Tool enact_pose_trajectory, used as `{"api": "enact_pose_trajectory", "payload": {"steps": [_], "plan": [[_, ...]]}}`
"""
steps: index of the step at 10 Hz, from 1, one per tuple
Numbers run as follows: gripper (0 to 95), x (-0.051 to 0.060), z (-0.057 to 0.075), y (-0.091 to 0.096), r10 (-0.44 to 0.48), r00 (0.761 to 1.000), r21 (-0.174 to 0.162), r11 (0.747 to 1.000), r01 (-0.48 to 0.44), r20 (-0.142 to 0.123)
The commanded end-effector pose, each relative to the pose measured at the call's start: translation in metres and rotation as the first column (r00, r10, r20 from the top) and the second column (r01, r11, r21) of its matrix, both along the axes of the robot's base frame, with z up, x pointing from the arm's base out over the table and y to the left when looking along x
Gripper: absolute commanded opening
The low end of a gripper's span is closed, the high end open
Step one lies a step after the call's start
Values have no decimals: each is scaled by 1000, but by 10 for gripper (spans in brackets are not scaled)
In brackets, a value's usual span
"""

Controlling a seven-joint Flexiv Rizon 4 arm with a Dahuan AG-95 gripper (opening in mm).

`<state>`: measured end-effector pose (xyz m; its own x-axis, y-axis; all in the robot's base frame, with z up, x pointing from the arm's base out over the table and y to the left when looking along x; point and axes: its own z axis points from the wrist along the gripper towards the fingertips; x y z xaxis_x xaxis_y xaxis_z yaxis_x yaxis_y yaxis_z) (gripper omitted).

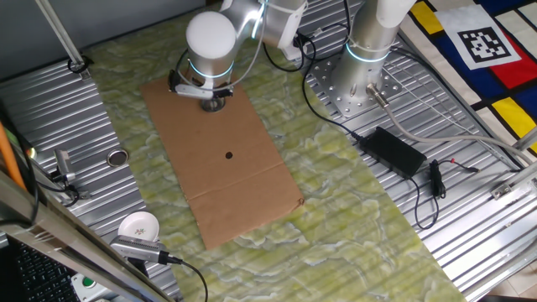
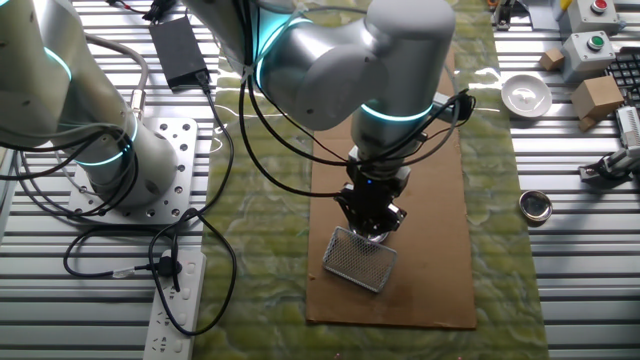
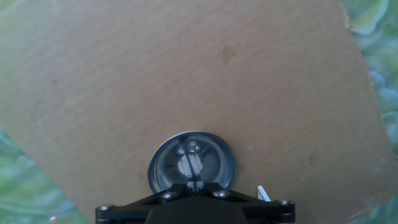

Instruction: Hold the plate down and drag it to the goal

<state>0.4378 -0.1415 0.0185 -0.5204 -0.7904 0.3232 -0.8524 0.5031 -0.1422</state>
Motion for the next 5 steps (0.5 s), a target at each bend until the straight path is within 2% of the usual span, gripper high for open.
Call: {"api": "enact_pose_trajectory", "payload": {"steps": [1,3,5], "plan": [[0,-2,0,-6,18,1000,-4,1000,-18,-6],[0,-2,0,-7,54,998,-31,998,-55,-21],[0,-2,0,-7,64,998,-31,997,-64,-25]]}}
